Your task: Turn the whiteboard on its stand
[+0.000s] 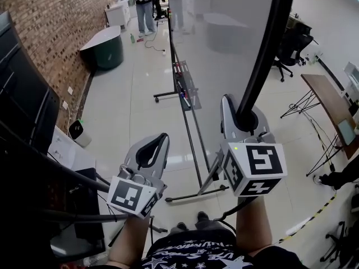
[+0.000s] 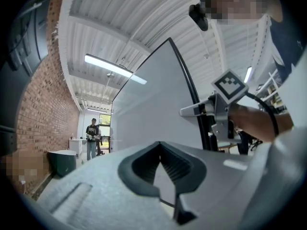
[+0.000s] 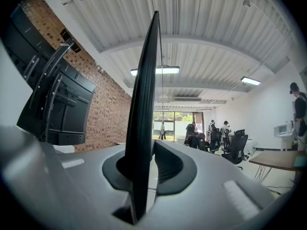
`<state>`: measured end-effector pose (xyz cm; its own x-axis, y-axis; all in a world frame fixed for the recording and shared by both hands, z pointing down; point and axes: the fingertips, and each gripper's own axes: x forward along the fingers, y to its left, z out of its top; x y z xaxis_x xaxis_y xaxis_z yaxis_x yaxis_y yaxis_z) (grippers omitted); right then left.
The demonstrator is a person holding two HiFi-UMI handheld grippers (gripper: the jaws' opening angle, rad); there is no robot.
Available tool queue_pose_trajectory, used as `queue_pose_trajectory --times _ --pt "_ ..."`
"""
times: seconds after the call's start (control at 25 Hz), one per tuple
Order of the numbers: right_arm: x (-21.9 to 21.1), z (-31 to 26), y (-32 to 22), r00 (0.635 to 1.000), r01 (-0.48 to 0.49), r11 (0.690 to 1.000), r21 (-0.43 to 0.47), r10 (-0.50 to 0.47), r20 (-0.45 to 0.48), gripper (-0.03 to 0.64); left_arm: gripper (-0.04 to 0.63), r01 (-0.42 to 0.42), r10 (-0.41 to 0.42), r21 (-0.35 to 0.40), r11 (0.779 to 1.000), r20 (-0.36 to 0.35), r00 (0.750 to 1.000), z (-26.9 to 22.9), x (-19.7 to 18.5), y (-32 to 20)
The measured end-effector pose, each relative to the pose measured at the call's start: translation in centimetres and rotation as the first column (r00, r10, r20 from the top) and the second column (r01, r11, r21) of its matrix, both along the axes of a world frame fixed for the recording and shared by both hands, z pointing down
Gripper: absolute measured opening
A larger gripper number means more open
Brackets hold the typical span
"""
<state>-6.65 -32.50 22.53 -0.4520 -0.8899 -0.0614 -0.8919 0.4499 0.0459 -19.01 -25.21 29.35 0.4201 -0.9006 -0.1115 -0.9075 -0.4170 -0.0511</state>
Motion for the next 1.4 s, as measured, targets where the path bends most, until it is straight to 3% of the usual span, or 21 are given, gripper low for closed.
queue_pose_trajectory --times 0.56,0.96,1.16,1.4 --pt "2.1 -0.5 3.1 1.000 -0.018 1.000 -0.007 0.018 0.003 0.049 0.005 -0.092 0.092 0.012 0.996 0.001 0.996 -1.1 1.9 1.0" --pt "3.9 -1.2 6.8 0.998 -0.054 0.999 -0.011 0.054 0.018 0.044 0.005 -0.192 0.193 0.022 0.981 -0.001 0.981 -0.9 3.5 3.1" --pt "5.1 -1.3 8.6 0.998 -0.065 0.998 -0.010 0.065 0.021 0.044 0.005 -0.196 0.196 -0.012 0.981 0.000 0.981 0.0 4.3 4.0" --pt "6.6 -1.3 11.0 0.998 -0.054 0.998 -0.017 0.054 0.029 0.044 0.005 -0.177 0.177 -0.003 0.984 0.015 0.984 -0.2 7.5 5.9"
